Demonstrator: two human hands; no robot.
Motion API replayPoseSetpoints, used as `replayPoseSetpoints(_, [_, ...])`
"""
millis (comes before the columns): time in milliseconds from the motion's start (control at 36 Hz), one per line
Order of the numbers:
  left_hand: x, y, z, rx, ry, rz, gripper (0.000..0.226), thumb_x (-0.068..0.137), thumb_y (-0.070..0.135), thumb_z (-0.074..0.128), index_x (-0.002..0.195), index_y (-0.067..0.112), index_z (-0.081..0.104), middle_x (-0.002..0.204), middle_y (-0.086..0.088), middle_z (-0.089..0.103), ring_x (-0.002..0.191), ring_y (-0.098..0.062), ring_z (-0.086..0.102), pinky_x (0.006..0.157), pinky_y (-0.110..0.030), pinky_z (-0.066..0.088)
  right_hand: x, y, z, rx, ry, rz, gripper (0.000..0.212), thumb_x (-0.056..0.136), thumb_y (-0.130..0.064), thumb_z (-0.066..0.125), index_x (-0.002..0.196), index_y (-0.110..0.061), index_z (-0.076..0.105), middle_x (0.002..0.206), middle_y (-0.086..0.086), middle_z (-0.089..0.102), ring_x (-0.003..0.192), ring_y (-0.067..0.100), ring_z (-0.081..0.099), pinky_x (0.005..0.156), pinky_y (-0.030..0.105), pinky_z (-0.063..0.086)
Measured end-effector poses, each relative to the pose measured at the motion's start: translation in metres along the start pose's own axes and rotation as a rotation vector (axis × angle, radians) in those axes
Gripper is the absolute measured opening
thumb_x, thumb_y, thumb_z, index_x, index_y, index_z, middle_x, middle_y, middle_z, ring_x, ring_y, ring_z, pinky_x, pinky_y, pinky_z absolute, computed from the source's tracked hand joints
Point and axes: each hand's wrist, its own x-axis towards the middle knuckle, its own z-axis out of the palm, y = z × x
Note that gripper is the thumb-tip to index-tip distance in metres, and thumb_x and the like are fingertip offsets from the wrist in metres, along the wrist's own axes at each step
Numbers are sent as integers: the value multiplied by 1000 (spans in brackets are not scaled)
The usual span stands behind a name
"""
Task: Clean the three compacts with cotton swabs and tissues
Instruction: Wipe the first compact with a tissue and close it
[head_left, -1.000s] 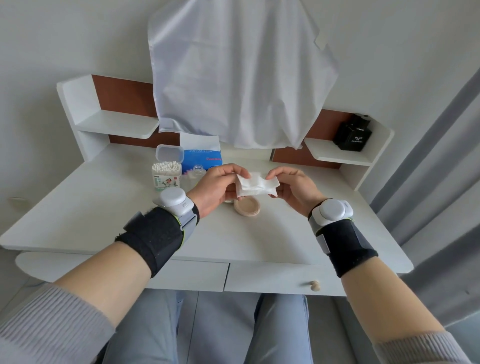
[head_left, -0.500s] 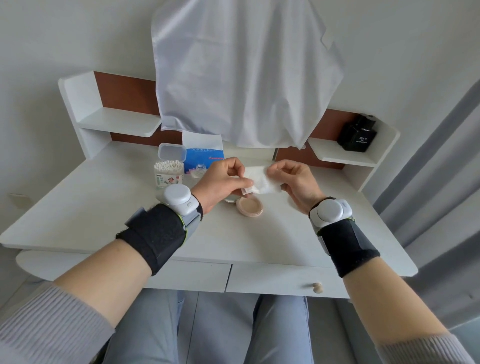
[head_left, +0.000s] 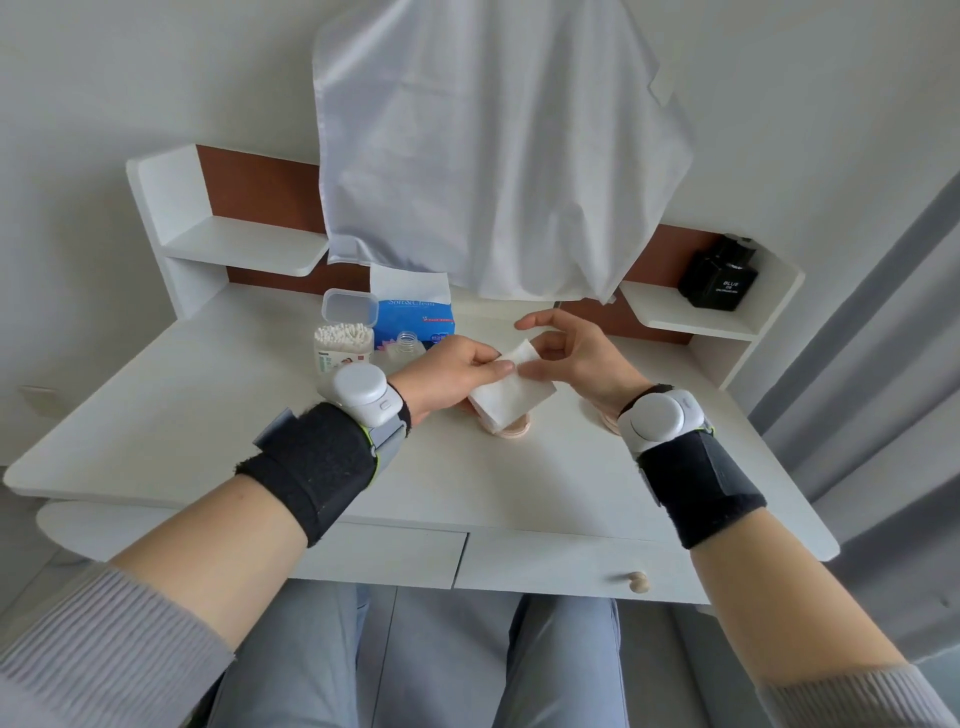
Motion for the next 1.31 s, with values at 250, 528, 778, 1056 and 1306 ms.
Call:
replayPoseSetpoints(250, [-1, -8, -2, -130, 29, 39, 16, 95, 17, 57, 95, 5, 68, 91, -17, 67, 85, -21, 61, 80, -36, 49, -4, 7, 8, 16, -77, 218, 33, 98, -30, 49, 101, 0, 63, 84, 12, 64, 71, 19, 60, 64, 23, 50])
replayPoseSetpoints(528, [-2, -4, -2, -164, 25, -56, 26, 93, 34, 59, 105, 13, 68, 104, -11, 70, 99, -25, 66, 88, -41, 54, -2, 6, 0, -12, -102, 180, 5, 88, -9, 65, 86, -7, 62, 75, 2, 67, 65, 12, 61, 61, 17, 49])
replayPoseSetpoints(778, [-2, -5, 3, -82, 127, 67, 22, 96, 20, 55, 99, 3, 68, 94, -16, 69, 77, -15, 65, 68, -23, 57, 1, 4, -2, 24, -121, 135, 16, 81, 3, 69, 90, -10, 64, 82, 7, 66, 75, 15, 64, 72, 24, 54])
replayPoseSetpoints(1056, [2, -5, 9, -33, 343, 177, 13, 96, 15, 55, 93, 7, 65, 83, -3, 65, 70, -5, 57, 71, -27, 46, -2, 13, 9, 140, -98, 265, 15, 93, -22, 60, 97, -8, 64, 82, 4, 65, 67, 15, 60, 62, 22, 51])
replayPoseSetpoints(1306, [-6, -3, 8, -279, 160, -9, 14, 96, 7, 54, 108, 3, 58, 87, -21, 66, 57, -22, 66, 55, -30, 58, 2, 13, 13, 162, 59, 176, 11, 92, -10, 59, 100, -3, 56, 79, 12, 66, 56, 18, 60, 52, 22, 50])
